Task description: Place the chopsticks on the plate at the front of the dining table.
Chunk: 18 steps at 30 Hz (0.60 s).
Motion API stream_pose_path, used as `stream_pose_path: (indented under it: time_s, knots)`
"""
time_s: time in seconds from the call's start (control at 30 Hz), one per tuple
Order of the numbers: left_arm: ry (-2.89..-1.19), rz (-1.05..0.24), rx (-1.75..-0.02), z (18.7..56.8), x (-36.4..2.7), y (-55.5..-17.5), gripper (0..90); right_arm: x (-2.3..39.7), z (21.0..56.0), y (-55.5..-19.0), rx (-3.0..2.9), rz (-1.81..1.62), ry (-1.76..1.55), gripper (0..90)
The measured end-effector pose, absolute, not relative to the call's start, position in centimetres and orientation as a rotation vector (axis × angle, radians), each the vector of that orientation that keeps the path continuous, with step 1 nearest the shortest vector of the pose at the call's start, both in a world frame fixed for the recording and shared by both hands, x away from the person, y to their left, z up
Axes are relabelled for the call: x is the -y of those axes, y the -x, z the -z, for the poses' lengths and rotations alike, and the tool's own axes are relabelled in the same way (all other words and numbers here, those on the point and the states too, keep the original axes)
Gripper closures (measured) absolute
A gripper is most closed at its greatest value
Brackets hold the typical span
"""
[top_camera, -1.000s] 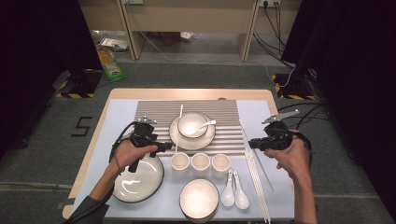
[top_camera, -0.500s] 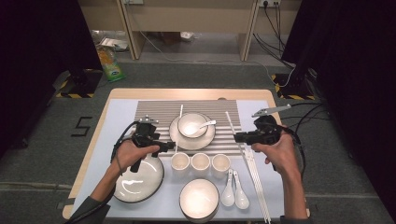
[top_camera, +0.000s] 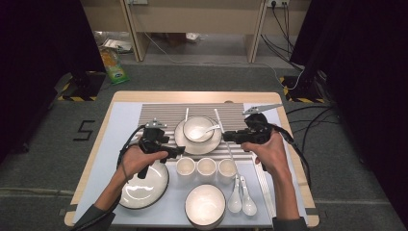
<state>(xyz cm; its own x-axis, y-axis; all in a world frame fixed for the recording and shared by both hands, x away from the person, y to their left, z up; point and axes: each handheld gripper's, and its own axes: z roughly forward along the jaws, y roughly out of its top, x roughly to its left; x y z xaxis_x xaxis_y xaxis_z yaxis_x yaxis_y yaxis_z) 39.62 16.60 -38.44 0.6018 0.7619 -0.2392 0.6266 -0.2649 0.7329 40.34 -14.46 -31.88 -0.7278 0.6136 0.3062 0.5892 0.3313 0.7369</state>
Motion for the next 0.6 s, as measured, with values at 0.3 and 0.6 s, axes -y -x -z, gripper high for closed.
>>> stream_pose_path:
  time_s: [0.3, 0.6]
  knots:
    - [-1.978, -0.181, -1.057, 37.8, -16.0, -38.9, 20.4, 11.3, 31.7, -41.0, -2.548, -1.448, -1.116, 84.4]
    - [-1.938, -0.142, -1.008, 36.8, -15.2, -38.1, 20.0, 8.9, 31.5, -41.6, -2.542, -1.5, -1.101, 84.4]
